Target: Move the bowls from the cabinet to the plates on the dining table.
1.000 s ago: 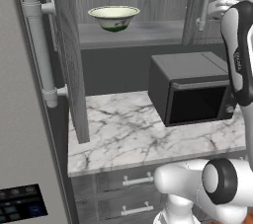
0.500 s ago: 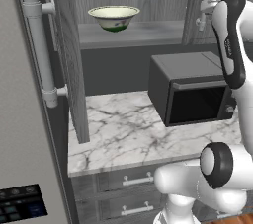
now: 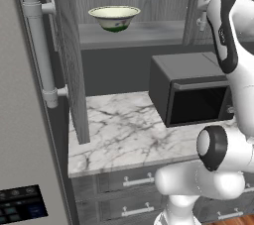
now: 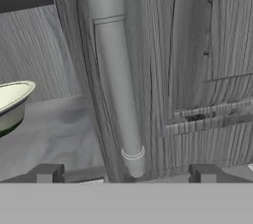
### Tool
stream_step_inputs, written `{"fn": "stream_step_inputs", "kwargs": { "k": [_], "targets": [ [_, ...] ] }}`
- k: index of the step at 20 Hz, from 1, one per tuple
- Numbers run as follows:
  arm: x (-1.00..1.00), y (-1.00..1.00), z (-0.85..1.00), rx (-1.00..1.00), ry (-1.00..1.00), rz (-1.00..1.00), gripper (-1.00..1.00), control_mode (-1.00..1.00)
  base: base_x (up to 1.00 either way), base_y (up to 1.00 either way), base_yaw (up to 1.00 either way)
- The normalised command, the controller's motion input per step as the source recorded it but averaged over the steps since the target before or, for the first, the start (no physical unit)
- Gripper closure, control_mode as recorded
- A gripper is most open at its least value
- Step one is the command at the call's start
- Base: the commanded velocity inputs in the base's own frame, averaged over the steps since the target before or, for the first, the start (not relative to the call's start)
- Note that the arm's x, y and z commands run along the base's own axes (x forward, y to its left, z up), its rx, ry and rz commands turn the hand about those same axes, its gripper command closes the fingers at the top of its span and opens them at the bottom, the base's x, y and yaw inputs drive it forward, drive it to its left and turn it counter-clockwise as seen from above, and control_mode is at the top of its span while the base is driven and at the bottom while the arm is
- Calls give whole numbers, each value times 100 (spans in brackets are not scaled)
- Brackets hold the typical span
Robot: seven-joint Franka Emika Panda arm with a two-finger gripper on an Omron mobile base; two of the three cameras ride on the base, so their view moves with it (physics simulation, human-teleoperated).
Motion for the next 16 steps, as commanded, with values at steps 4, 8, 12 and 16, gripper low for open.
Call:
{"fn": "stream_step_inputs", "kwargs": {
  "k": [4,8,12,16],
  "targets": [
    [25,-14,0,1,0,1,-100,-100,0,0,0],
    [22,0,0,1,0,1,-100,-100,0,0,0],
    [32,0,0,0,0,0,-100,-100,0,0,0],
    [37,0,0,0,0,0,-100,-100,0,0,0]
  ]
}}
